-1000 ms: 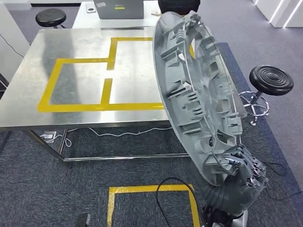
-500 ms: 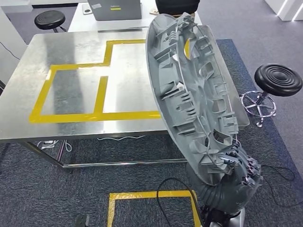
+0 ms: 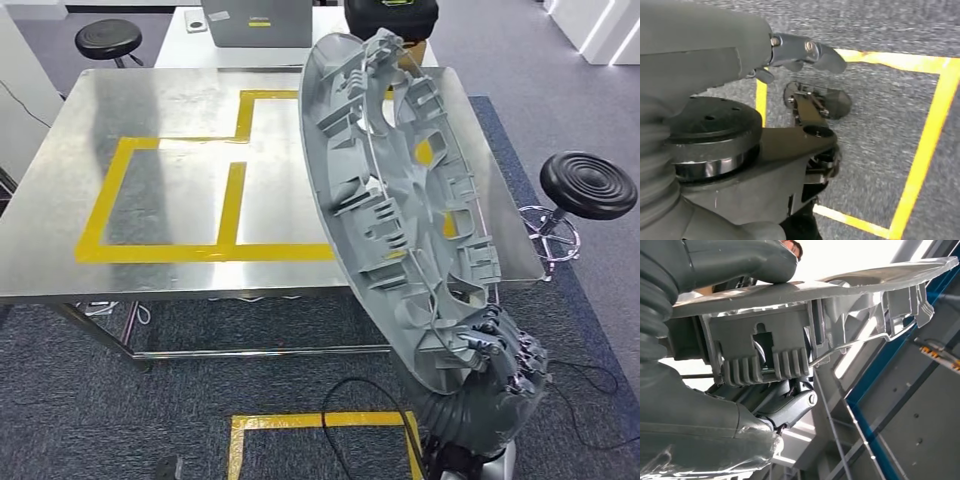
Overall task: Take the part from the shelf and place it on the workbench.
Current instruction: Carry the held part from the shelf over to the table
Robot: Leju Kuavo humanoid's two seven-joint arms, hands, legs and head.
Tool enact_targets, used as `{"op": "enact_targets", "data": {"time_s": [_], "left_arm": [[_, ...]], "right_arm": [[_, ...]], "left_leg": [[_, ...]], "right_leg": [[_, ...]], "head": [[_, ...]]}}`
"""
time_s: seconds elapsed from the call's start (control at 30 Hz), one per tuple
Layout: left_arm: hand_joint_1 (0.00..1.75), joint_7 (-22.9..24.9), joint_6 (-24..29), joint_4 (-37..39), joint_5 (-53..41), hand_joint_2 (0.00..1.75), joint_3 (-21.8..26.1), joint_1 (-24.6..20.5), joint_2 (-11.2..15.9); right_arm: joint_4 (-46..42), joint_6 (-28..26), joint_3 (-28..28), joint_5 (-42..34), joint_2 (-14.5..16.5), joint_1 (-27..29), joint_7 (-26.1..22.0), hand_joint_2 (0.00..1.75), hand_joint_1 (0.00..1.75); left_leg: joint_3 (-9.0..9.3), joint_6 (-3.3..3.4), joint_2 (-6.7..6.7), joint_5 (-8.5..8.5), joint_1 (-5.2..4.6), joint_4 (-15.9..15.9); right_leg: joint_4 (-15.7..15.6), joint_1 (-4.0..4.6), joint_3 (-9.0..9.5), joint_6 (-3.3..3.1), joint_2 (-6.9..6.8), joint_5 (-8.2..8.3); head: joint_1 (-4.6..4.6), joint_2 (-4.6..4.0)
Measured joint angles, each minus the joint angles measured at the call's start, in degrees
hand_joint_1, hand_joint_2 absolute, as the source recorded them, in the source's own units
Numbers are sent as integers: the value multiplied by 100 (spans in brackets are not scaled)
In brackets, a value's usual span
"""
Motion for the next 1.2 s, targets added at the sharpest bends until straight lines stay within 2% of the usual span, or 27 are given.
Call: {"op": "enact_targets", "data": {"time_s": [0.07,0.1,0.13,0.17,0.23,0.27,0.3,0.33,0.43,0.47,0.5,0.57,0.6,0.63,0.67,0.73,0.77,0.8,0.87,0.93,0.97,1.03,1.1,1.13,1.17,1.2], "left_arm": [[0,-23,-103,0,15,175,6,8,1],[0,-27,-151,0,37,175,13,17,2],[0,-27,-189,0,63,175,21,27,3],[0,-27,-213,0,82,175,29,32,4],[0,-26,-236,0,100,175,37,39,5],[0,-23,-230,0,102,175,40,39,7],[0,-11,-210,0,101,175,42,40,8],[0,8,-178,0,96,175,44,40,8],[0,62,-82,-1,62,175,46,21,0],[0,67,-65,-2,52,175,46,11,-2],[0,69,-51,-2,46,175,45,3,-3],[0,78,-31,-2,43,175,44,1,-3],[0,82,-24,-2,42,175,44,9,-1],[0,87,-19,-2,42,175,45,17,2],[0,89,-16,-2,42,175,45,23,4],[0,90,-7,-2,41,175,45,25,7],[0,92,0,-2,39,175,45,21,5],[0,103,13,-2,37,175,44,15,3],[0,129,42,-2,31,175,45,7,-2],[0,146,70,-2,29,175,46,10,-3],[0,150,80,-2,29,175,46,10,-2],[0,150,88,-2,29,175,46,8,-1],[0,150,81,-2,28,175,46,8,-1],[0,150,74,-2,27,175,46,10,-1],[0,150,64,-2,21,175,46,11,-1],[0,149,51,-2,10,175,46,11,-1]], "right_arm": [[8,-1,30,26,-20,-6,-2,175,175],[16,-1,45,35,-31,-6,-2,175,175],[23,-1,58,39,-39,-3,-2,175,175],[30,-1,68,40,-46,-2,-2,175,175],[36,-1,85,46,-58,-7,-5,175,175],[37,-1,96,52,-63,-11,-8,175,175],[40,-1,108,57,-68,-15,-10,175,175],[43,-1,118,60,-71,-19,-9,175,175],[46,-1,135,63,-72,-26,4,175,175],[46,-1,140,66,-72,-31,6,175,175],[46,-1,147,68,-72,-40,7,175,175],[47,-1,155,69,-73,-57,9,175,175],[48,-1,157,69,-73,-60,11,175,175],[48,-1,158,68,-73,-61,13,175,175],[49,-1,158,68,-73,-61,15,175,175],[49,-1,159,68,-72,-63,15,175,175],[49,-1,161,68,-72,-65,16,175,175],[49,-1,162,70,-72,-69,20,175,175],[49,-1,166,75,-74,-76,31,175,175],[49,-1,171,82,-79,-82,42,175,175],[49,-1,174,86,-82,-85,44,175,175],[49,-1,180,94,-91,-90,47,175,175],[56,-1,184,108,-98,-92,67,175,175],[63,-1,186,126,-103,-93,101,175,175],[73,-1,188,151,-109,-96,153,175,175],[84,-1,189,192,-115,-100,241,175,175]], "left_leg": [[44,62,-14,-86,-24,-2],[85,78,-19,-130,-37,-2],[138,82,-19,-166,-46,-2],[203,74,-19,-203,-51,-2],[343,38,-24,-281,-57,0],[391,7,-29,-316,-65,11],[418,-24,-31,-340,-70,15],[429,-54,-32,-350,-74,12],[446,-142,-20,-416,-62,12],[389,-176,-13,-479,-60,134],[251,-207,-6,-575,-58,380],[-226,-245,0,-778,-52,1111],[-466,-255,0,-807,-46,1409],[-627,-261,0,-736,-41,1540],[-688,-264,1,-560,-35,1478],[-551,-268,18,-36,-22,899],[-429,-264,28,139,-17,553],[-337,-242,36,228,-14,303],[-261,-167,32,182,-23,112],[-242,-82,20,151,-18,106],[-223,-45,16,140,-13,100],[-184,18,14,111,-15,94],[-148,55,12,73,-36,95],[-125,62,6,51,-43,96],[-94,61,-3,26,-47,96],[-53,55,-15,-1,-49,96]], "right_leg": [[760,3,-401,2,4,-249],[1021,3,-561,-1,4,-269],[1095,3,-633,-6,4,-191],[945,3,-593,-13,4,-17],[268,2,-291,-26,4,388],[-58,5,-124,-37,4,481],[-258,13,-16,-56,7,497],[-332,27,33,-81,13,444],[-401,26,88,-184,25,366],[-426,14,129,-219,17,343],[-446,1,174,-252,7,319],[-457,0,233,-295,-6,264],[-457,-2,260,-302,-2,235],[-457,-4,293,-300,4,204],[-457,-8,334,-292,13,171],[-458,-19,426,-249,26,98],[-443,-9,458,-215,33,53],[-439,2,474,-180,37,16],[-454,26,481,-113,40,-39],[-462,16,502,-53,30,-83],[-366,13,476,-29,26,-150],[177,10,219,-2,25,-424],[886,11,-199,5,25,-673],[1056,12,-334,3,25,-663],[1026,12,-374,-5,25,-542],[783,13,-305,-20,25,-324]], "head": [[20,0],[20,0],[20,0],[20,0],[22,0],[23,0],[18,0],[12,0],[-3,0],[-14,0],[-25,0],[-40,0],[-40,0],[-40,0],[-41,0],[-44,0],[-54,0],[-56,0],[-59,0],[-48,0],[-35,0],[-12,0],[-5,0],[-4,0],[-4,0],[-3,0]]}}
